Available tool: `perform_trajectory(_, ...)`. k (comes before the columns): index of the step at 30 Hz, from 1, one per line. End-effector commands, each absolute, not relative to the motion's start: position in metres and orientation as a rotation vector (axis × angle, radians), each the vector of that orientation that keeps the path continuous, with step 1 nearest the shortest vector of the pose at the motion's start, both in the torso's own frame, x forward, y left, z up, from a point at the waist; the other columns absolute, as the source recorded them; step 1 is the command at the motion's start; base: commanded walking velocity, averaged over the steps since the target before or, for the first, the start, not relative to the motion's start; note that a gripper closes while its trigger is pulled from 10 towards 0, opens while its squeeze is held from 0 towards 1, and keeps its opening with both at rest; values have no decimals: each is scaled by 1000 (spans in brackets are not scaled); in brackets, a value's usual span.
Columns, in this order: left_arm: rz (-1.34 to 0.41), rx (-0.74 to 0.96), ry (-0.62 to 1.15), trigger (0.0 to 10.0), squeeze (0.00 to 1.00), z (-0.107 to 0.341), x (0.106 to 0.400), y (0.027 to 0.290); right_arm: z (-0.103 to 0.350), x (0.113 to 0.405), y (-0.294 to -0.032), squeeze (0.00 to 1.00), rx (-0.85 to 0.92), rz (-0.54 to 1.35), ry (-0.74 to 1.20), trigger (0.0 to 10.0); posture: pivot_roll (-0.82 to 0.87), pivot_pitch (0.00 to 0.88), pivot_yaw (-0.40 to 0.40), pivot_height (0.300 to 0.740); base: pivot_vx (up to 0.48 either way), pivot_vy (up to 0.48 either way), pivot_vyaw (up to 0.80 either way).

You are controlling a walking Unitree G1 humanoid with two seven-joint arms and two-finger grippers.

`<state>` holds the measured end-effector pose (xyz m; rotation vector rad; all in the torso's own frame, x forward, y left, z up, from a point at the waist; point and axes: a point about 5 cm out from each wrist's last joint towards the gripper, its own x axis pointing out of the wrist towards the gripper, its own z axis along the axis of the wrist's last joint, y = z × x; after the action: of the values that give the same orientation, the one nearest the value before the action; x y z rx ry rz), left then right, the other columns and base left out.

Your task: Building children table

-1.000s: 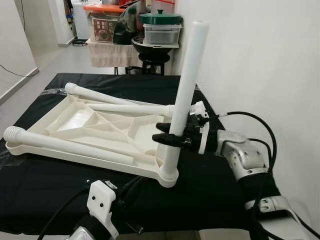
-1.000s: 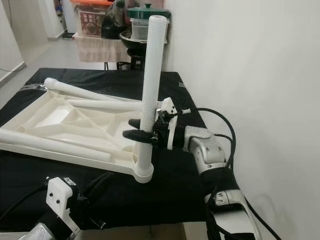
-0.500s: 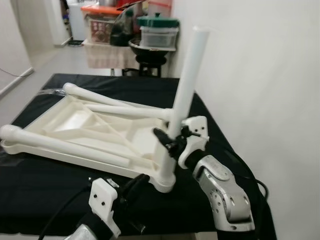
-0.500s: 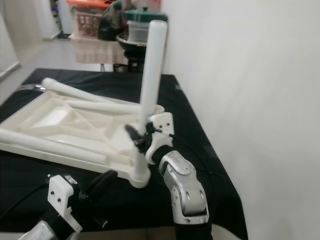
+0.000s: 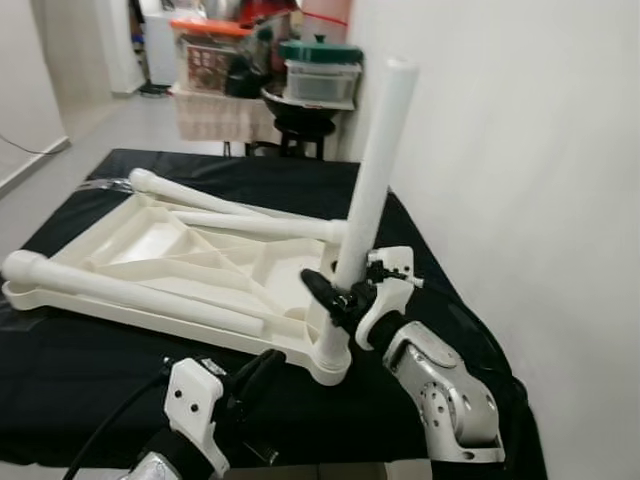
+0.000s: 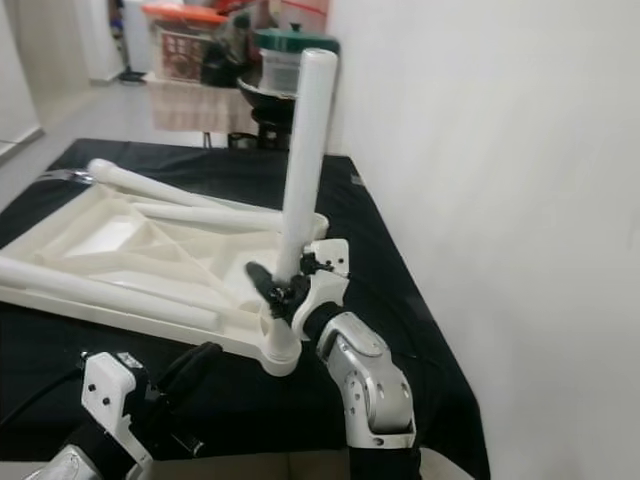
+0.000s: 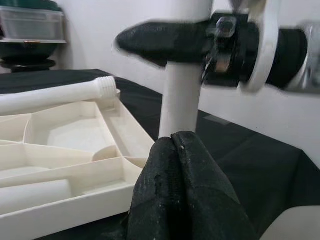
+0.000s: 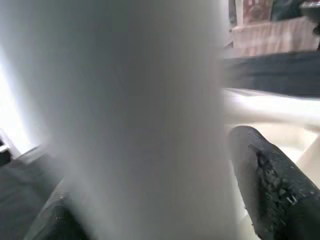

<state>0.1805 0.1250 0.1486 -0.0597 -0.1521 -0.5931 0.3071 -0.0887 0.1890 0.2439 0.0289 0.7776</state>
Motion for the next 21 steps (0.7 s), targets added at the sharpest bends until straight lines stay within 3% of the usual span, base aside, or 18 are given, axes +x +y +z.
perform_trajectory(1,-600,-62,-138,10000,0,146,180,124,193,310,-82,0,242,895,5,10000,26,0,-106,740,0,0,0)
perform_trajectory(3,-599,-62,-138,10000,0,146,181,124,195,312,-84,0,214,991,-9,10000,27,0,-105,740,0,0,0)
perform_trajectory(4,-599,-62,-137,10000,0,145,182,123,201,311,-87,0,131,1217,-35,10000,34,0,-105,740,0,0,0)
perform_trajectory(7,-599,-63,-135,10000,0,144,182,123,202,310,-90,0,110,1364,-24,10000,36,0,-102,740,0,0,0)
perform_trajectory(12,-599,-64,-132,10000,0,143,182,122,198,334,-99,0,123,1419,48,10000,46,0,-106,740,0,0,0)
perform_trajectory(13,-599,-64,-132,10000,0,143,182,121,195,339,-101,0,116,1413,68,4314,49,0,-109,740,0,0,0)
perform_trajectory(15,-599,-64,-132,10000,0,143,182,121,193,341,-102,0,109,1410,80,4314,49,0,-109,740,0,0,0)
perform_trajectory(16,-599,-65,-132,10000,0,143,181,121,193,342,-105,0,118,1418,86,0,49,0,-109,740,0,0,0)
perform_trajectory(21,-598,-66,-132,10000,0,142,181,121,190,343,-112,0,123,1427,92,0,40,0,-103,740,0,0,0)
